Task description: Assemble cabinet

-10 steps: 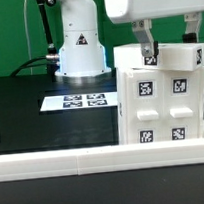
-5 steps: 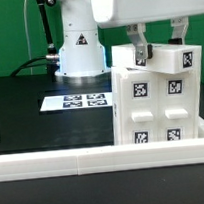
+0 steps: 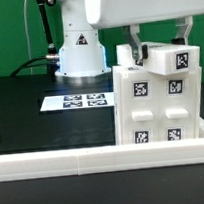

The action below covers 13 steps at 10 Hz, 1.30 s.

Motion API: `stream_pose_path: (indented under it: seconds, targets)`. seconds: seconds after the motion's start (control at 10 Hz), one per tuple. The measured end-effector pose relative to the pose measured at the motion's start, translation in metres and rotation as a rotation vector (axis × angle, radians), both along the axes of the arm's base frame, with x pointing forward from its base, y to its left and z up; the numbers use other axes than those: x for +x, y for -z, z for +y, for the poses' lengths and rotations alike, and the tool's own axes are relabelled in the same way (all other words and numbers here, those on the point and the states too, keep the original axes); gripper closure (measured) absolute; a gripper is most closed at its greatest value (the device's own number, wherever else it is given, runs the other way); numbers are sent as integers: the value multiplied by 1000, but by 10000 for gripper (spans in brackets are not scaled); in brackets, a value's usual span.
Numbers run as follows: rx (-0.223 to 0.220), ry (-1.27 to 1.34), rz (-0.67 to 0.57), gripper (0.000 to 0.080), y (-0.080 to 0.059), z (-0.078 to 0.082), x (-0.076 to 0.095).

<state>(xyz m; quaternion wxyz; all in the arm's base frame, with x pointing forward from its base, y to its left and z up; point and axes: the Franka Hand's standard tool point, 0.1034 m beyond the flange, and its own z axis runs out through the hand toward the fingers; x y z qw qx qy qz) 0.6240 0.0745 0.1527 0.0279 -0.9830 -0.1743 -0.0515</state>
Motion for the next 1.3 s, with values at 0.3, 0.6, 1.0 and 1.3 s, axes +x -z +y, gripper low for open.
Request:
stream_pose_path:
  seconds: [0.3, 0.6, 1.0, 1.3]
  targets:
    - [18, 198, 11, 239, 0, 0, 1]
    - [44, 460, 11, 239, -1, -3, 1]
    - [85, 877, 39, 239, -2, -5, 2]
    - [99, 1099, 76, 239, -1, -4, -2]
